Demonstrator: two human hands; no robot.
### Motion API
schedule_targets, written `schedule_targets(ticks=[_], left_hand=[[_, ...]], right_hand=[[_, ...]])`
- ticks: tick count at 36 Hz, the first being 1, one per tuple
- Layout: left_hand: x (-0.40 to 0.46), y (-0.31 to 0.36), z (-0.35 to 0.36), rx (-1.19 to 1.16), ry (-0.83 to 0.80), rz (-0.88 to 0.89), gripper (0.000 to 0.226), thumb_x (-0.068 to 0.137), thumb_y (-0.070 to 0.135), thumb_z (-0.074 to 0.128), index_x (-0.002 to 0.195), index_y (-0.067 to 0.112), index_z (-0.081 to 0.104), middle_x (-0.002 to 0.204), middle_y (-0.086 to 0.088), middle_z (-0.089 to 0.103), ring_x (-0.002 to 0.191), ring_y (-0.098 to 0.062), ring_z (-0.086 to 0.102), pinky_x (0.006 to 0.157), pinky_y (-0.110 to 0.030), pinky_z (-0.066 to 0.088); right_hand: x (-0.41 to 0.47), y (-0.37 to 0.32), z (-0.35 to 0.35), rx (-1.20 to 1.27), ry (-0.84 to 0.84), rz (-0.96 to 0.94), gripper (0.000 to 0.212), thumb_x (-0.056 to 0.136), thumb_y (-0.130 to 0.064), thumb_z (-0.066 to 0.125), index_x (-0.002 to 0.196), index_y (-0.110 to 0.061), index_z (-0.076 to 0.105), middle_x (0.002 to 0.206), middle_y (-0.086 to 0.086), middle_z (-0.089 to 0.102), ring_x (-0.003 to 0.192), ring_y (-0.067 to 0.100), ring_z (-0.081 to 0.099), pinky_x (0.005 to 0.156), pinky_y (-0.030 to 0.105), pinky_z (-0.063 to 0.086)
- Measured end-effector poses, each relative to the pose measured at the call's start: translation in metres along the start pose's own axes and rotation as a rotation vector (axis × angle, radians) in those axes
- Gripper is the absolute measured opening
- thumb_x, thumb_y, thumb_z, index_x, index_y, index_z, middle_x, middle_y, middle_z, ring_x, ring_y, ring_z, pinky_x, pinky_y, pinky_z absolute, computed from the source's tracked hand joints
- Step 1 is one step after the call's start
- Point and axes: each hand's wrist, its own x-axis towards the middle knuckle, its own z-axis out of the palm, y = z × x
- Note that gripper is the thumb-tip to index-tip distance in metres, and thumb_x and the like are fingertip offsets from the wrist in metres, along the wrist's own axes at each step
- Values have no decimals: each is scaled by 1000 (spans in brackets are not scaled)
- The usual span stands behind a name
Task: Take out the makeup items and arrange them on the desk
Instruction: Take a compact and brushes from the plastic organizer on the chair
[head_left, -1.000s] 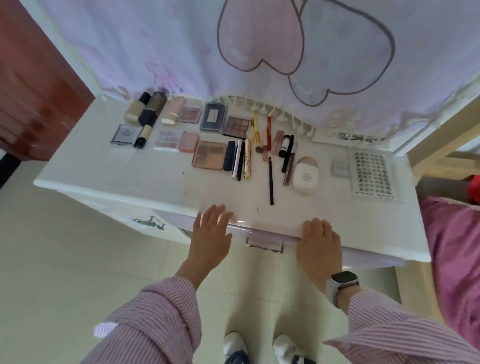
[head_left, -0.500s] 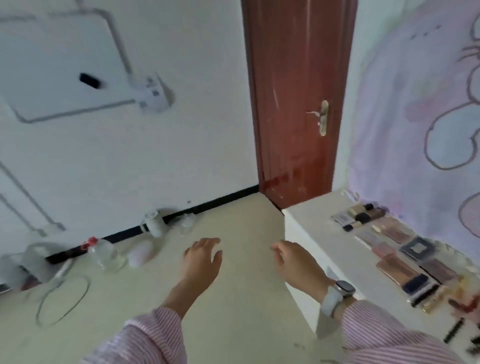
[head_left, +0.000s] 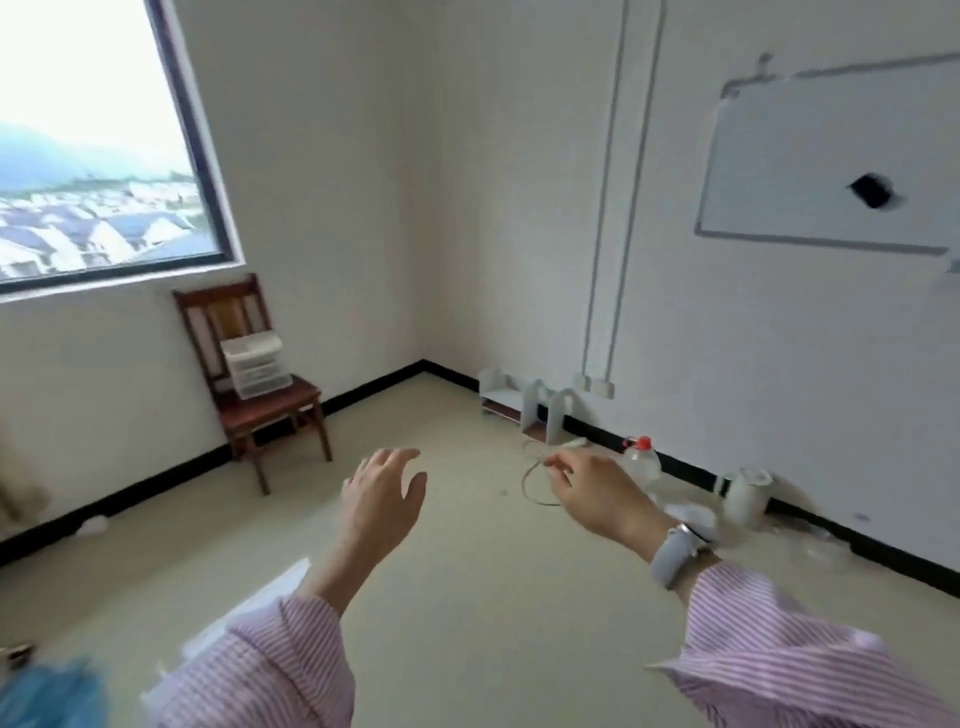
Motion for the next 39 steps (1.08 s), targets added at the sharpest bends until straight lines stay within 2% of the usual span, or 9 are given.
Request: schedule_targets(ticks=[6, 13, 20, 29, 36, 39], left_hand=[[11, -149, -62, 94, 73, -250, 30, 92, 19, 51, 121, 14, 58, 125, -6, 56, 115, -28, 50, 92, -37, 39], [46, -254, -75, 151, 162, -392, 33, 91, 20, 54, 122, 11, 58, 124, -8, 57, 114, -27, 51, 94, -40, 39], [130, -337, -46, 211, 162, -453, 33, 92, 24, 53, 123, 14, 57, 125, -4, 55, 115, -23, 50, 94, -37, 36], [318, -441, -28, 194, 143, -577, 34, 93, 26, 49, 126, 18, 53, 128, 0, 52, 118, -18, 46, 98, -35, 33], [392, -531, -19, 96, 214, -738, 34, 92, 21, 53, 124, 11, 56, 126, -6, 55, 119, -21, 48, 100, -39, 38], [432, -579, -9, 108, 216, -781, 34, 92, 22, 53, 124, 12, 56, 126, -6, 55, 119, -21, 47, 101, -40, 37]], right_hand=[[96, -111, 107, 70, -191, -193, 31, 95, -23, 41, 119, -12, 58, 119, 5, 62, 111, 20, 55, 95, 32, 42], [192, -176, 208, 95, -335, -332, 30, 95, -23, 41, 118, -13, 58, 119, 3, 61, 112, 18, 54, 96, 31, 42], [312, -197, 282, 114, -409, -406, 32, 96, -23, 42, 124, -14, 54, 124, 1, 59, 116, 16, 51, 99, 31, 40], [542, -228, 350, 89, -438, -447, 30, 95, -22, 42, 122, -16, 53, 120, 3, 59, 112, 19, 52, 97, 35, 40], [653, -265, 415, 184, -500, -439, 28, 94, -18, 43, 119, -15, 56, 116, 3, 60, 109, 17, 54, 94, 30, 41], [707, -279, 451, 183, -527, -448, 29, 94, -18, 43, 119, -14, 56, 117, 3, 60, 110, 18, 54, 96, 33, 41]])
